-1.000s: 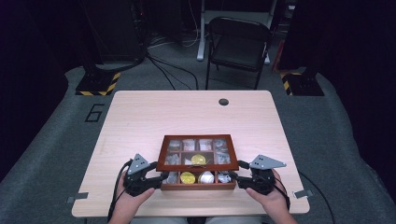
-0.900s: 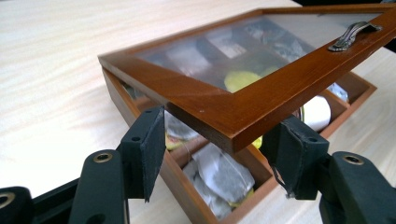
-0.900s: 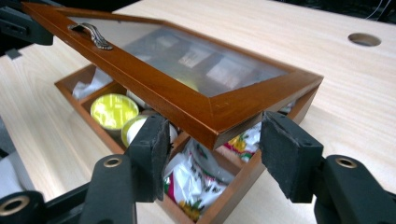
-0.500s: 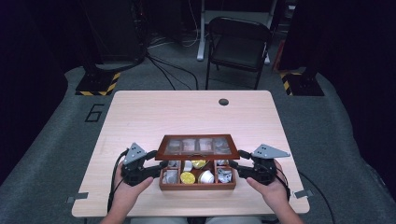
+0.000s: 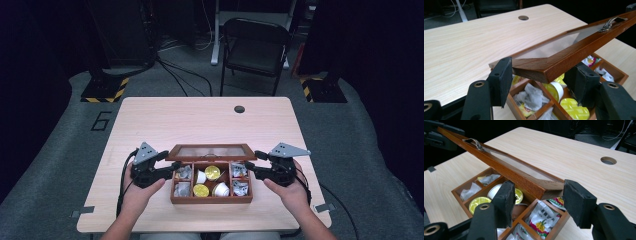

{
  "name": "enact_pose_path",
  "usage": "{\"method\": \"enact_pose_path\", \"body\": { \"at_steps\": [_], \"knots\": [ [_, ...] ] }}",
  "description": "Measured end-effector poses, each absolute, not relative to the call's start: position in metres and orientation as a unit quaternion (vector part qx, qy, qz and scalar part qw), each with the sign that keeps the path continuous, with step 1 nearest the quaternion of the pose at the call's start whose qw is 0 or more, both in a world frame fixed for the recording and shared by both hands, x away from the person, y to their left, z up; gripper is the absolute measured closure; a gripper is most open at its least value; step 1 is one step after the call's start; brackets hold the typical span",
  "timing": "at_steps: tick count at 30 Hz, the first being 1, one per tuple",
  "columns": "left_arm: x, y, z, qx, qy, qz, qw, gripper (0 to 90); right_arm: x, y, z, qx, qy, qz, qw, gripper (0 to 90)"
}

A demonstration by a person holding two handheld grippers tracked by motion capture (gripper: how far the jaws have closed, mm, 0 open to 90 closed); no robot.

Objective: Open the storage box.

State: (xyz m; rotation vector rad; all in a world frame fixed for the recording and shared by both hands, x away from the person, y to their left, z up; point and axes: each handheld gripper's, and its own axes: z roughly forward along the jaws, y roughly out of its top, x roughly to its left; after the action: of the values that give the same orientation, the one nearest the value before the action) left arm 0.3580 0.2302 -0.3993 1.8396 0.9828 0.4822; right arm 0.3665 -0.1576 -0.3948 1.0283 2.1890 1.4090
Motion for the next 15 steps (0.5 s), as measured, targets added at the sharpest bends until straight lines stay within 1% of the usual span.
{"method": "enact_pose_path", "body": {
  "at_steps": [4,15],
  "knots": [
    [0.365,0.232,-0.396,0.749,0.404,0.194,0.488,40.5,0.373,-0.158,-0.39,0.366,0.765,0.503,0.169,43.4],
    [0.386,0.229,-0.386,0.744,0.404,0.206,0.491,40.6,0.393,-0.155,-0.384,0.373,0.759,0.503,0.178,44.2]
  ]
}}
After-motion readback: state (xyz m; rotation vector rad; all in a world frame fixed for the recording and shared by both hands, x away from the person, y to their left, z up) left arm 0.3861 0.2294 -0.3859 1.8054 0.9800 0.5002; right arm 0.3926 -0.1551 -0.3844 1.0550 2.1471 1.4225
